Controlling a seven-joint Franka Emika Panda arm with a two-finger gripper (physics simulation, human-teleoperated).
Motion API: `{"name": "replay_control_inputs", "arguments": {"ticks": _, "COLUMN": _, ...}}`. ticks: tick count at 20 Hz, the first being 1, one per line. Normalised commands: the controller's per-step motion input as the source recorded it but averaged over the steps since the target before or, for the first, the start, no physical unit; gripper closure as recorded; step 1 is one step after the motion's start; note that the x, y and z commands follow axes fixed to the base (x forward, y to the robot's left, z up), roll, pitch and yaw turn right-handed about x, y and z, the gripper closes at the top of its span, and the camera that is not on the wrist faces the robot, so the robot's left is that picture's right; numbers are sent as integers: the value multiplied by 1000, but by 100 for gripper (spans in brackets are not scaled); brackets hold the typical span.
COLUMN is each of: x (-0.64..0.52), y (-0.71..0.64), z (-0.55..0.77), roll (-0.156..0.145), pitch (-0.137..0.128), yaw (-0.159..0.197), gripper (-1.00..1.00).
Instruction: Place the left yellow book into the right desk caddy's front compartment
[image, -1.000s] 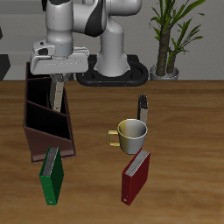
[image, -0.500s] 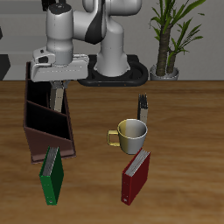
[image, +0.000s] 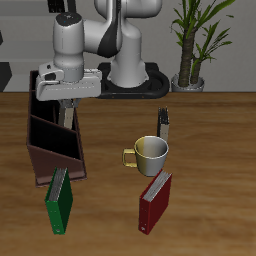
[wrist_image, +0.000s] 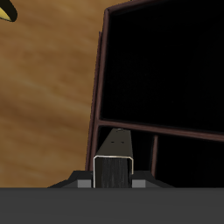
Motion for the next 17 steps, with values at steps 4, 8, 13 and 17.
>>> {"name": "replay_control_inputs", "arguments": {"ticks": 4, "x": 7, "y": -14, "z": -187, "roll": -2, "pitch": 28, "yaw": 13, "gripper": 100}}
{"name": "replay_control_inputs", "arguments": {"ticks": 8, "x": -23, "y": -101, "z": -261, "roll": -6, "pitch": 49, "yaw": -14, "gripper": 100}}
{"name": "replay_control_inputs", "arguments": {"ticks": 13, "x": -17, "y": -69, "z": -257, "roll": -21, "pitch": 53, "yaw": -26, "gripper": 100}}
{"name": "replay_control_inputs", "arguments": {"ticks": 17, "x": 48, "y": -68, "z": -57, "roll": -32, "pitch": 25, "yaw": -23, "gripper": -100}}
